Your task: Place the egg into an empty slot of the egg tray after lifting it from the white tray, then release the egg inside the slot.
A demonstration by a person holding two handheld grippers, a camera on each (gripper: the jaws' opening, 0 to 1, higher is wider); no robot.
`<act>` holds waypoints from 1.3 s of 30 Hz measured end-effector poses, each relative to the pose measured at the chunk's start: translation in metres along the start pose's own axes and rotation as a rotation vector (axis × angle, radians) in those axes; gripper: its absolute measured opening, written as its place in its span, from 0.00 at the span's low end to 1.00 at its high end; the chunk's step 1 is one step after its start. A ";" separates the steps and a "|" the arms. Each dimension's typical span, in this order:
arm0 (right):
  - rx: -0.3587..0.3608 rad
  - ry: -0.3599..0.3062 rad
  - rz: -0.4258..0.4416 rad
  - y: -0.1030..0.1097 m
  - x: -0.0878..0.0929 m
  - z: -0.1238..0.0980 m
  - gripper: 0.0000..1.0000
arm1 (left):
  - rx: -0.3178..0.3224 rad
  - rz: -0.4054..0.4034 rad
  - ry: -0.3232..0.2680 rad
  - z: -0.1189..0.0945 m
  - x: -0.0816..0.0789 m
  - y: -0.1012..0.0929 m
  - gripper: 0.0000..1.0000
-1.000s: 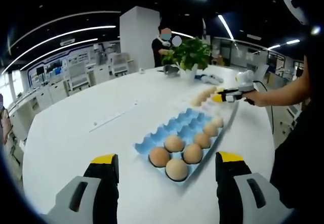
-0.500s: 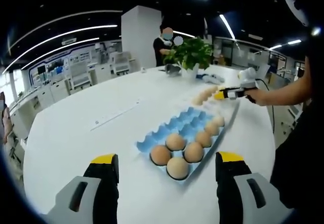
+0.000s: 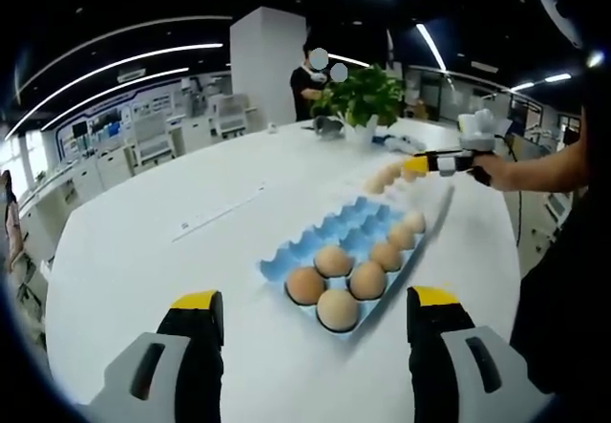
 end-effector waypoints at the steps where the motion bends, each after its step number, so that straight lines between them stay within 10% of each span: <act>1: -0.017 -0.008 0.004 0.007 -0.001 0.002 0.26 | 0.000 -0.001 0.001 0.000 0.000 0.000 0.80; 39: -0.405 0.075 -0.140 0.112 0.019 0.065 0.26 | -0.003 -0.004 -0.015 0.000 -0.002 0.002 0.79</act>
Point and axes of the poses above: the point that each gripper's makers call its tool centre point, and the gripper's own axes: z roughly forward along the fingers, y roughly to its left, x roughly out of its underside, the point moved 10 cm from there along -z, roughly backward along the fingers, and after that the axes turned 2 degrees about x, right-handed, at the moved point
